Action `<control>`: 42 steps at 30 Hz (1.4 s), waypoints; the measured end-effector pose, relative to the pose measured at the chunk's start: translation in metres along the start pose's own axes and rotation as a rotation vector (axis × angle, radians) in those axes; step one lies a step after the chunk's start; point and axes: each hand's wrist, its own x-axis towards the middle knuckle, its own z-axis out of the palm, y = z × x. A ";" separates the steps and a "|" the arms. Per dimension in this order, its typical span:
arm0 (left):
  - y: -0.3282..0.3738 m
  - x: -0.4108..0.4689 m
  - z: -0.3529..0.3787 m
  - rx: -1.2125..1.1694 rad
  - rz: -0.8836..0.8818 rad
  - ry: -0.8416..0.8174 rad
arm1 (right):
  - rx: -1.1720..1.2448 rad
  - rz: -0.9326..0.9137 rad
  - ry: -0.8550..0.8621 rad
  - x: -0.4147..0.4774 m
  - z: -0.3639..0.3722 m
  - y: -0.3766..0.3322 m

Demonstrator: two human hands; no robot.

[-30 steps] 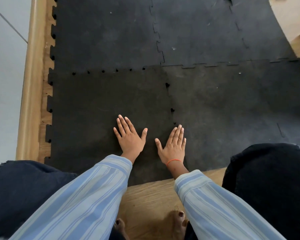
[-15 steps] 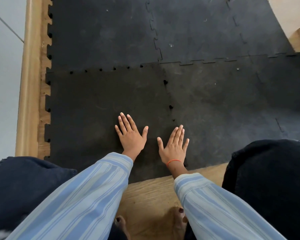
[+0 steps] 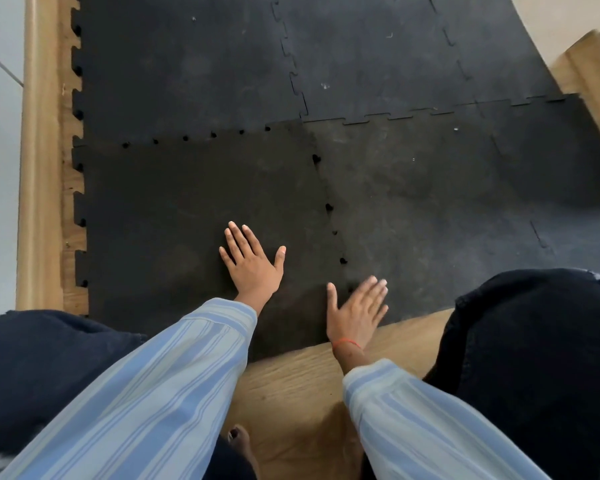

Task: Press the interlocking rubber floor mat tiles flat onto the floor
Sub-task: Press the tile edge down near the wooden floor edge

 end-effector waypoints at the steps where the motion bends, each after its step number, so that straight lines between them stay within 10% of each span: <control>1: 0.000 0.000 -0.001 -0.004 0.000 -0.002 | 0.049 0.058 0.007 -0.007 0.002 0.007; 24: -0.004 -0.008 -0.007 0.022 0.050 -0.026 | 0.130 0.082 0.120 -0.032 0.003 0.006; 33: -0.002 -0.008 -0.004 0.004 0.043 -0.005 | -0.251 -0.598 -0.111 -0.061 0.024 -0.006; 42: -0.002 -0.007 -0.005 0.023 0.032 -0.023 | -0.365 -0.807 -0.082 -0.047 0.015 0.012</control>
